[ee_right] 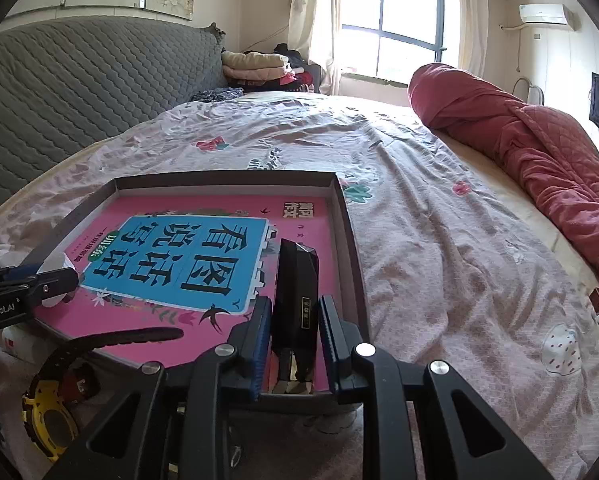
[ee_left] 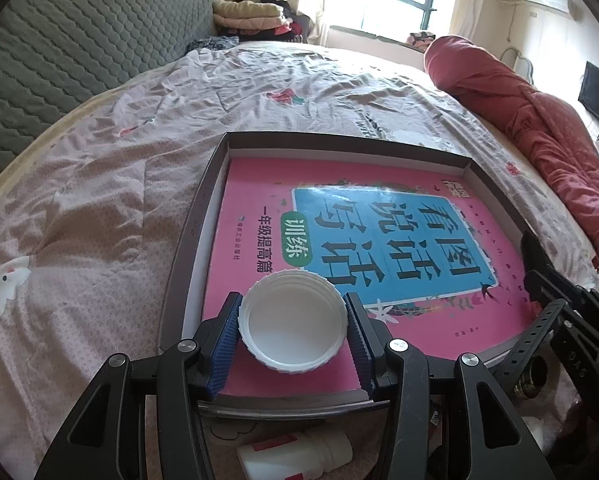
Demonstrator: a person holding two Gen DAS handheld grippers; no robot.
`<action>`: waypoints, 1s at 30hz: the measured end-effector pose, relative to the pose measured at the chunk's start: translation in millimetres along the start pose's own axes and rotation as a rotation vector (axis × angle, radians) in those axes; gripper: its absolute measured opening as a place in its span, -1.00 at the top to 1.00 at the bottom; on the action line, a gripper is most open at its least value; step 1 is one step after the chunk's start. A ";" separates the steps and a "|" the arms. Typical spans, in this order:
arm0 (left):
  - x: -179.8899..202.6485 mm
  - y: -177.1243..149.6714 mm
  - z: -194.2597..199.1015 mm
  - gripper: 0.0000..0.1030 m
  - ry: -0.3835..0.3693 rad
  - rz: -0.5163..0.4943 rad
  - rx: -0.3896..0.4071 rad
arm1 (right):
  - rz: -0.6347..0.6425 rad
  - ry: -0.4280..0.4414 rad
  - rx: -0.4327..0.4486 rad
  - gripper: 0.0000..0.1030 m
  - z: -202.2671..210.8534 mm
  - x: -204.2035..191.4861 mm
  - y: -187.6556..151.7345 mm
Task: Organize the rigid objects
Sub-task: 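Carry the white lid over the tray while the right gripper carries the lighter there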
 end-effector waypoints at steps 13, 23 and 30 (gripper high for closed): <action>7.5 -6.3 -1.6 0.00 0.022 -0.048 -0.013 | 0.009 -0.013 -0.008 0.54 0.8 3.3 -0.8; 4.9 -6.3 4.5 0.00 -0.025 -0.013 -0.010 | 0.007 -0.001 0.001 0.54 3.2 2.9 -1.7; 2.3 -4.9 6.8 -0.01 -0.015 -0.010 -0.003 | 0.009 0.002 0.006 0.54 4.9 0.5 -2.3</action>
Point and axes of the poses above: each gripper's, at about its wrist camera, not at the fingertips, and z roughly against the way its jaws point, x to its right, y to its top, the point moved 7 cm from there along -z, roughly the way its jaws point, and after that the axes turned 5 degrees about z, right-handed, at the moved point
